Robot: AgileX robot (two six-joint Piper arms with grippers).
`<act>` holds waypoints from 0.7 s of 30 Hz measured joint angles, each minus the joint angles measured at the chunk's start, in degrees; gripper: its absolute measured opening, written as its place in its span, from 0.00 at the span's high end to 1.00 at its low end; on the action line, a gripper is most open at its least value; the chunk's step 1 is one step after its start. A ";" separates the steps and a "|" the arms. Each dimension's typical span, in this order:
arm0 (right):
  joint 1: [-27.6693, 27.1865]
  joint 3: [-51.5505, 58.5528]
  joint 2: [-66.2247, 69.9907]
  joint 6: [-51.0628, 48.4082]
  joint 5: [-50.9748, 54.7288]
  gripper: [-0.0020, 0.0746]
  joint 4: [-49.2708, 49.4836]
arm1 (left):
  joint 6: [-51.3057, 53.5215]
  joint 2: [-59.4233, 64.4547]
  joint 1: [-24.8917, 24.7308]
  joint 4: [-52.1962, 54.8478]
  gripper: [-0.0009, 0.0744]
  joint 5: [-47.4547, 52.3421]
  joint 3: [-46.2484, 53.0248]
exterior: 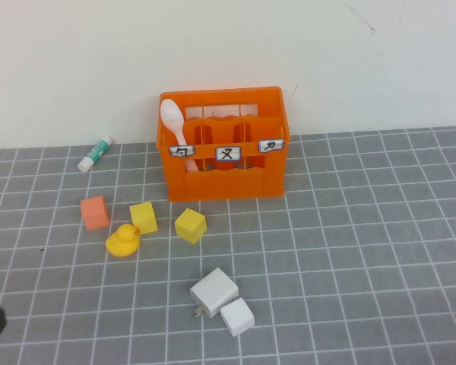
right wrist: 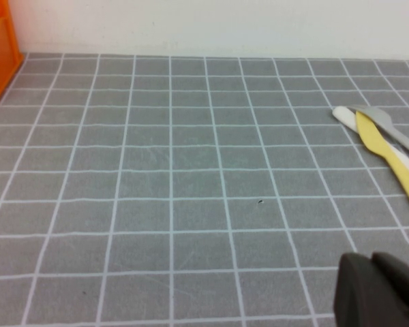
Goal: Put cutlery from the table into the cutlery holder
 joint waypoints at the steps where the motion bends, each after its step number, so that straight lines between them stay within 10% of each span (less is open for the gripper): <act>1: 0.00 0.00 0.00 0.00 0.00 0.98 0.00 | -0.37 -1.23 0.00 0.54 0.99 1.62 0.00; 11: 0.00 0.00 0.00 0.00 0.00 0.98 0.00 | -30.14 -6.86 0.85 19.67 0.99 14.06 2.44; 21: 0.00 0.00 0.00 0.00 0.00 0.98 0.00 | -20.26 -10.97 22.03 2.90 0.99 9.66 13.49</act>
